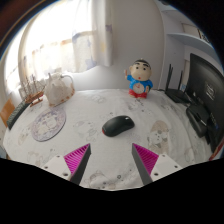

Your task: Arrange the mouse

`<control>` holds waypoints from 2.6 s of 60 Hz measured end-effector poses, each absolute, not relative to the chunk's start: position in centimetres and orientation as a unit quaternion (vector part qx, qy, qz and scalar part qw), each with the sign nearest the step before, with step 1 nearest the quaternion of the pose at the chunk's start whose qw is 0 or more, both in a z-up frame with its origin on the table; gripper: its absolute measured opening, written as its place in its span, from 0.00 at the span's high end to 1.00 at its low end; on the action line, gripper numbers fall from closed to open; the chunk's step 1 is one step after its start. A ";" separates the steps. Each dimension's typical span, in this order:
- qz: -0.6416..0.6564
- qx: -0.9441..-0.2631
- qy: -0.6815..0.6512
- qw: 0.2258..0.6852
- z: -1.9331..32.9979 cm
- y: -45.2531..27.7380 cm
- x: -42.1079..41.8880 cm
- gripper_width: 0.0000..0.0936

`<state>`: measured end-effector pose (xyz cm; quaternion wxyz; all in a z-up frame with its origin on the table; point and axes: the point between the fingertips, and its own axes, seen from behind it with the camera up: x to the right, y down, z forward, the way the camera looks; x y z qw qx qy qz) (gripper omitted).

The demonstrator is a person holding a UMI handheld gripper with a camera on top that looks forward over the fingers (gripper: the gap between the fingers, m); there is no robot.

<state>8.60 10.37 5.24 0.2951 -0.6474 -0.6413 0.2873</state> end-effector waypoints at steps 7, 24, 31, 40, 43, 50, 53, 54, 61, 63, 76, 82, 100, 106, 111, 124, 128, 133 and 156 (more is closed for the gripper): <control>0.275 -0.654 -0.640 0.296 2.2 10.2 5.5 0.08; 0.270 -0.681 -0.608 0.305 -1.0 11.7 -3.1 0.08; 0.267 -0.688 -0.599 0.309 -1.1 12.1 -6.1 0.09; 0.273 -0.680 -0.609 0.305 -1.3 11.0 -9.5 0.09; 0.277 -0.671 -0.617 0.302 -1.4 10.4 -10.4 0.09; 0.276 -0.657 -0.635 0.300 -1.8 9.8 -11.5 0.17; 0.278 -0.653 -0.638 0.299 -1.9 9.7 -11.7 0.28; 0.278 -0.652 -0.639 0.299 -1.9 9.7 -11.8 0.34; 0.262 -0.636 -0.658 0.307 -1.5 9.8 -12.0 0.52; 0.255 -0.637 -0.658 0.311 -1.2 9.9 -12.1 0.54; 0.302 -0.620 -0.657 0.306 7.6 2.3 -12.4 0.56; 0.337 -0.590 -0.678 0.280 9.7 -5.6 -12.0 0.56; 0.329 -0.552 -0.738 0.205 0.6 -21.0 -7.2 0.56; 0.329 -0.544 -0.743 0.210 -0.8 -21.5 -6.8 0.52; 0.323 -0.538 -0.749 0.214 -0.6 -21.3 -6.5 0.41; 0.273 -0.569 -0.751 0.193 7.0 -16.6 -2.5 0.09; 0.260 -0.575 -0.754 0.183 10.8 -14.2 0.4 0.09; 0.246 -0.576 -0.760 0.173 14.9 -11.1 4.2 0.09; 0.214 -0.636 -0.710 0.214 20.8 1.3 9.5 0.08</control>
